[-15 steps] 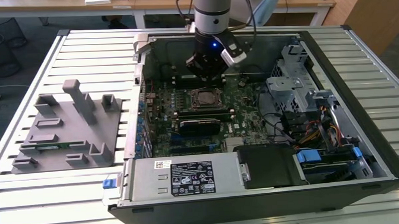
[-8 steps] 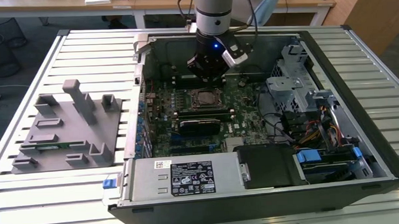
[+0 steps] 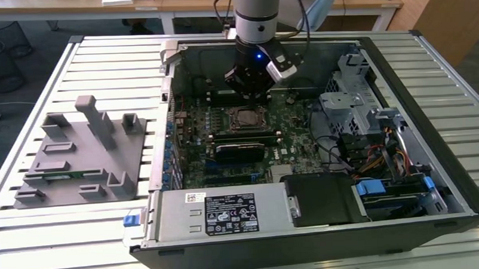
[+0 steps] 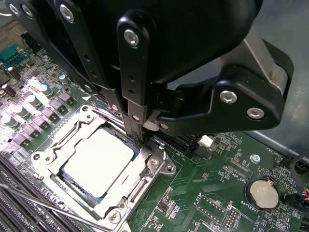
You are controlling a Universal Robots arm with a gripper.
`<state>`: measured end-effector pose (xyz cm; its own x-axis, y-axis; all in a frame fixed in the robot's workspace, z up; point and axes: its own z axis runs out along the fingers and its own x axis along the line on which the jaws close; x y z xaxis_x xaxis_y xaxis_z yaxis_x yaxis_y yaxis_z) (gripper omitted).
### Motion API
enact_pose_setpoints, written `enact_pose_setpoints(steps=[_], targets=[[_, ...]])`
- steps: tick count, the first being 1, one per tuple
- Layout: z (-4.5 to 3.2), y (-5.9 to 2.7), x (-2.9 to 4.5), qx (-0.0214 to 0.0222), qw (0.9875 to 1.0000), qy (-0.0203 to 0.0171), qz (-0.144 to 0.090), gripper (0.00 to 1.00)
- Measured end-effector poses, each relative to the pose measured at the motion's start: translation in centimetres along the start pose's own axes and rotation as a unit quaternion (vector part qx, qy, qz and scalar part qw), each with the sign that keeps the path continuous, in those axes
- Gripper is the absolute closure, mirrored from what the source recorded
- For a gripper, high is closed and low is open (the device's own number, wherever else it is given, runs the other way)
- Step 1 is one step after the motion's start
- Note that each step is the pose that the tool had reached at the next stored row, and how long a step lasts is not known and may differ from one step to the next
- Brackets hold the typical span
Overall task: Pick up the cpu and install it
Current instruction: 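Install the first cpu locking lever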
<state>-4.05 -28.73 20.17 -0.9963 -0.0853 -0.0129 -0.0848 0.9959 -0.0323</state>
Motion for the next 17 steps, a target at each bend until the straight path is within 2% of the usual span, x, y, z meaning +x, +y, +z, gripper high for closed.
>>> enact_pose_setpoints(steps=[13,17], targets=[[0.18,-0.01,-0.02,-0.0010,1.0000,0.0005,0.000,0.89],[0.18,-0.03,-0.03,0.0008,1.0000,0.0007,0.000,0.89]])
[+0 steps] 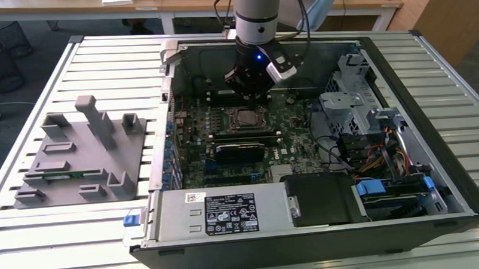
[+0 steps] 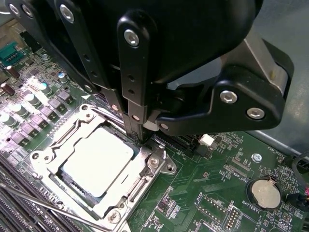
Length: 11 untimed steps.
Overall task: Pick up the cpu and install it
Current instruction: 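Install the first cpu locking lever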
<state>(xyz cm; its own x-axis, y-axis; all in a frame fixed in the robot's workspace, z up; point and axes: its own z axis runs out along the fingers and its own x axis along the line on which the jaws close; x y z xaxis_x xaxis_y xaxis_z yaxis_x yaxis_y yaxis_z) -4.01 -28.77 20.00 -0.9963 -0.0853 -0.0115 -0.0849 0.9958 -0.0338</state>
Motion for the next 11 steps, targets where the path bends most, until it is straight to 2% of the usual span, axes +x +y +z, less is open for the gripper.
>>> enact_pose_setpoints(steps=[3,11], targets=[[0.00,-0.02,0.00,0.0013,1.0000,0.0001,0.000,0.89],[-0.12,-0.04,0.00,0.0013,1.0000,0.0002,0.000,0.89]])
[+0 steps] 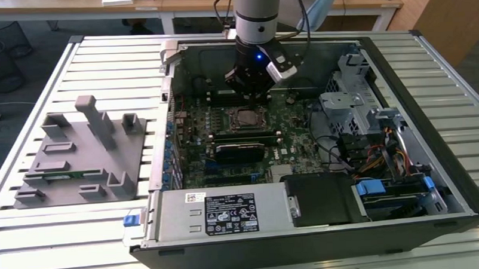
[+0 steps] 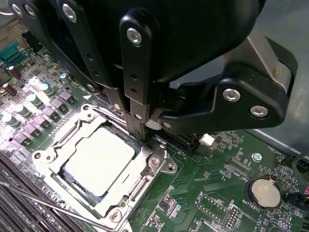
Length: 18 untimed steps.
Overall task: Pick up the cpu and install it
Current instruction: 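Install the first cpu locking lever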
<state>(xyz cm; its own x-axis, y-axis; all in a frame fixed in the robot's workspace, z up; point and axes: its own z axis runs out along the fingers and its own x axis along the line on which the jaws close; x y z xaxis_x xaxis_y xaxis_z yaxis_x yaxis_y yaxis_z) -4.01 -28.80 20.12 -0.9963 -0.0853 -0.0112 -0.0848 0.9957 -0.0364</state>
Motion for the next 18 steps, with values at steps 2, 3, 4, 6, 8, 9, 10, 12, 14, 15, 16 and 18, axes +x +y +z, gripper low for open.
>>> enact_pose_setpoints(steps=[2,3,4,6,8,9,10,12,14,15,16,18], targets=[[-0.01,-0.02,0.00,0.0007,1.0000,0.0001,0.000,0.89],[0.00,-0.03,-0.01,0.0014,1.0000,0.0002,0.000,0.89],[0.02,-0.05,-0.03,0.0020,1.0000,0.0003,0.000,0.89],[0.04,-0.11,-0.05,0.0034,1.0000,0.0005,0.000,0.89],[0.08,-0.17,-0.09,0.0045,1.0000,0.0006,0.000,0.89],[0.11,-0.19,-0.10,0.0050,1.0000,0.0006,0.000,0.89],[0.14,-0.21,-0.12,0.0056,1.0000,0.0007,0.000,0.89],[0.19,-0.26,-0.14,0.0067,1.0000,0.0008,0.000,0.89],[0.25,-0.29,-0.16,0.0080,1.0000,0.0010,0.001,0.89],[0.27,-0.30,-0.16,0.0088,1.0000,0.0011,0.001,0.89],[0.31,-0.30,-0.17,0.0096,1.0000,0.0012,0.001,0.89],[0.41,-0.29,-0.19,0.0114,0.9999,0.0012,0.000,0.89]])
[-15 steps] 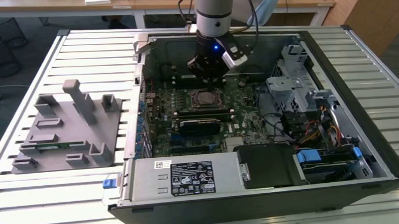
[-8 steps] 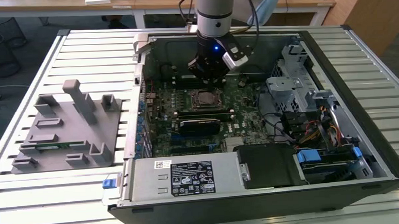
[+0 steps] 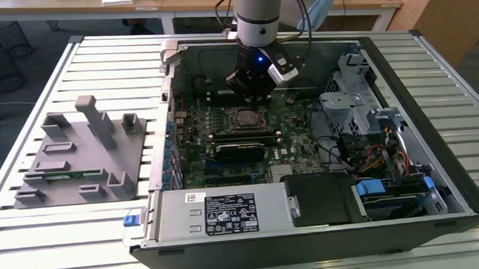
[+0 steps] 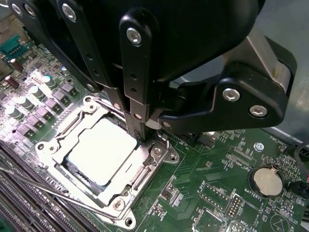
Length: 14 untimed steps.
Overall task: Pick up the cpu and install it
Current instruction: 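Install the first cpu locking lever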
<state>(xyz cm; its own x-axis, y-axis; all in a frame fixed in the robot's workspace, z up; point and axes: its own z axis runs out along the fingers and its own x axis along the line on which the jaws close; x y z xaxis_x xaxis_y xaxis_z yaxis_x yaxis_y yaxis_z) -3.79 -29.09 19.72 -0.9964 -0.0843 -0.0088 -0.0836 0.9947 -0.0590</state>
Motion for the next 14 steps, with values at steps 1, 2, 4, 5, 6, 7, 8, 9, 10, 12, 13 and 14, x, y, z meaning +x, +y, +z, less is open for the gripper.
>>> enact_pose_setpoints(steps=[1,2,4,5,6,7,8,9,10,12,13,14], targets=[[0.04,0.00,0.00,0.0010,1.0000,0.0002,0.000,0.89],[0.08,0.00,0.01,0.0015,1.0000,0.0004,0.000,0.89],[0.11,0.00,0.01,0.0016,1.0000,0.0006,0.000,0.89],[0.12,0.01,0.01,0.0014,1.0000,0.0006,0.000,0.89],[0.13,0.02,0.00,0.0007,1.0000,0.0005,0.000,0.89],[0.13,0.04,0.00,-0.0004,1.0000,0.0004,0.000,0.89],[0.12,0.07,0.00,-0.0016,1.0000,0.0003,0.000,0.89],[0.12,0.09,0.00,-0.0033,1.0000,0.0002,0.000,0.89],[0.12,0.10,0.00,-0.0053,1.0000,0.0000,0.000,0.89],[0.12,0.12,-0.01,-0.0099,1.0000,-0.0004,0.000,0.89],[0.12,0.12,-0.01,-0.0118,0.9999,-0.0005,0.000,0.89],[0.12,0.13,-0.01,-0.0137,0.9999,-0.0007,0.000,0.89]])
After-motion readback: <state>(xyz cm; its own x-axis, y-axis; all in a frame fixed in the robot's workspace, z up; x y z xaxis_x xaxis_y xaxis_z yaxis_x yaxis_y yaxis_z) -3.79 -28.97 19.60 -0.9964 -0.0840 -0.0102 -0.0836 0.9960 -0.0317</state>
